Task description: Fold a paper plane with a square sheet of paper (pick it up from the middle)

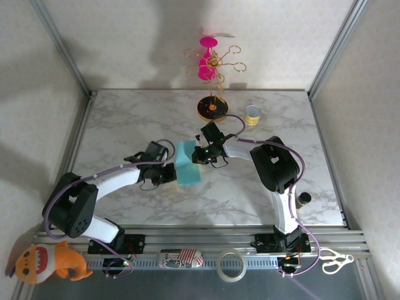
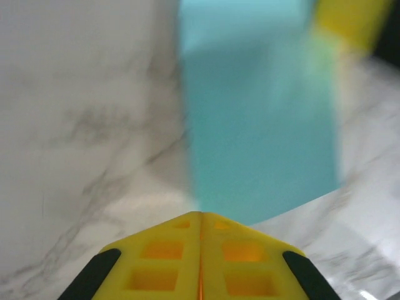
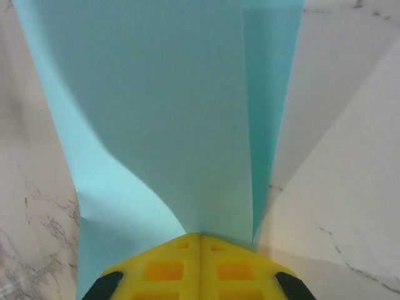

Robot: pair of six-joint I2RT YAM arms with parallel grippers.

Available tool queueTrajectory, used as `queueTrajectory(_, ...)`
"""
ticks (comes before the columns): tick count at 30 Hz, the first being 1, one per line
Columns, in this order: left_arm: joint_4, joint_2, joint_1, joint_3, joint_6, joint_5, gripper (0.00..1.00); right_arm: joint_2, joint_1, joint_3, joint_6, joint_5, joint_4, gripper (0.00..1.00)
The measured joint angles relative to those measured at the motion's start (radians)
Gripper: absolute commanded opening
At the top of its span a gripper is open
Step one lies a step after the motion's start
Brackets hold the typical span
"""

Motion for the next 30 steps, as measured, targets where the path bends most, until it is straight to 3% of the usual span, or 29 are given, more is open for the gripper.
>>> queueTrajectory(7,0.169,0.111,0.028,0.15,-0.013,-0.023,0.06,0.0,0.0,0.0,-0.001,0.001,0.0,0.02)
queueTrajectory(17,0.272,0.356,0.04,0.185,-0.046,-0.01,0.07,0.0,0.001,0.0,-0.002,0.003,-0.001,0.02)
queueTrajectory(24,0.362,0.37,0.117,0.129,-0.042,0.069,0.08,0.0,0.004,0.0,-0.009,0.016,-0.006,0.02)
queueTrajectory(30,0.332,0.359,0.205,0.126,0.014,0.105,0.07,0.0,0.005,0.005,-0.032,0.023,-0.014,0.02)
